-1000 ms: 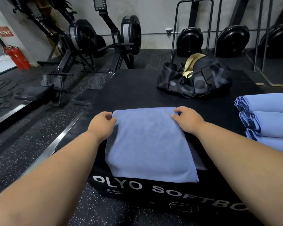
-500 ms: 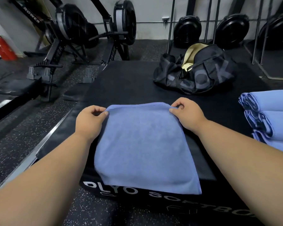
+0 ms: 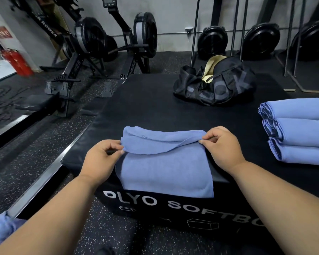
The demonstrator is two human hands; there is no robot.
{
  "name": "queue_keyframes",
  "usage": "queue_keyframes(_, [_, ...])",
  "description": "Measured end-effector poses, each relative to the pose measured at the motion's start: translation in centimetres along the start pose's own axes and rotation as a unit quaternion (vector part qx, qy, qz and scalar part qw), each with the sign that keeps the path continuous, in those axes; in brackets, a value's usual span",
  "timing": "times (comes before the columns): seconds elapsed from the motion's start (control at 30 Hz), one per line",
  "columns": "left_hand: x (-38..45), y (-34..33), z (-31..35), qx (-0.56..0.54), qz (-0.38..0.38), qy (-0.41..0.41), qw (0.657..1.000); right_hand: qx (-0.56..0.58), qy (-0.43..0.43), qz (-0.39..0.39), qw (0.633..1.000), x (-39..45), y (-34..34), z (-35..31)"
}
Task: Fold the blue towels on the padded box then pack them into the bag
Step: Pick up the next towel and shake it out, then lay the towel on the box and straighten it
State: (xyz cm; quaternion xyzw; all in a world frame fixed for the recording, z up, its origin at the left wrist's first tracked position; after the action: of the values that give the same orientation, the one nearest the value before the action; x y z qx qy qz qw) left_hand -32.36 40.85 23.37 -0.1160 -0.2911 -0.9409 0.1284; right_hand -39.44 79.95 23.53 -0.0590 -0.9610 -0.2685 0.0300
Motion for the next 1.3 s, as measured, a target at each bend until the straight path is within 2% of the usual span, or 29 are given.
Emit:
queue_keyframes(0.2, [-0.6,-0.6,0.6,0.040,-0.074,0.032,0.996,-0.019,-0.018,-0.041,0.999,-0.9,-0.1,0.4])
queue_keyframes(0.33, [1.6,-0.4,1.6,0.091,-0.056,0.046,0.993,0.028,-0.036,-0.054,0.997,-0.3,-0.3,0.4])
queue_keyframes(0.43, [3.9,-0.8,2.3,0.158,-0.046,0.041,0.986,-0.029,-0.030,-0.076,0.996,0.9,-1.1,0.1])
queue_keyframes(0.53, [6.8,-1.6,1.7,0.172,-0.070,0.067,0.980,-0.113,-0.034,-0.064,0.991,2.1,-1.5,0.0])
queue_keyframes(0.63, [8.7,-2.3,0.4,0.146,-0.104,0.131,0.975,-0.066,-0.039,-0.040,0.996,3.0,-1.5,0.3])
queue_keyframes(0.73, [9.4,-3.2,0.0,0.164,-0.123,0.096,0.974,-0.031,-0.036,-0.018,0.999,3.6,-1.6,0.5])
queue_keyframes(0.8, [9.4,-3.5,0.4,0.127,-0.060,0.069,0.988,-0.003,-0.046,-0.015,0.999,4.1,-1.8,0.5])
queue_keyframes(0.9, [8.5,-3.1,0.8,0.016,0.048,0.108,0.993,0.066,-0.063,-0.005,0.996,4.4,-1.5,0.2])
queue_keyframes(0.97, [7.7,-3.0,0.8,-0.031,0.053,0.146,0.987,0.067,-0.065,-0.005,0.996,4.4,-1.1,0.0])
queue_keyframes(1.13, [5.5,-3.0,-0.3,-0.109,0.005,0.243,0.964,-0.020,-0.107,-0.065,0.992,3.9,-1.2,-0.2])
queue_keyframes(1.2, [5.0,-3.4,0.3,-0.122,0.013,0.252,0.960,0.014,-0.137,-0.090,0.986,3.5,-1.8,-0.8])
queue_keyframes(1.3, [4.7,-3.8,1.8,-0.143,0.025,0.253,0.956,0.122,-0.187,-0.127,0.966,2.7,-2.7,-1.7])
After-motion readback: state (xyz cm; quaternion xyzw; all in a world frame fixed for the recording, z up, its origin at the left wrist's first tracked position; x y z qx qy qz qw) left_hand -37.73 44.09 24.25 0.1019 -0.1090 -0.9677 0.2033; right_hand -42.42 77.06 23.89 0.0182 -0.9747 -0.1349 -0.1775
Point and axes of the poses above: each hand's wrist, its own x-axis towards the middle knuckle, its own y-axis out of the back of the hand, z = x × y, the point moved 4 cm from there along x, towards the middle knuckle, and after that the axes turned 8 degrees about -y, right-handed, at the moved point
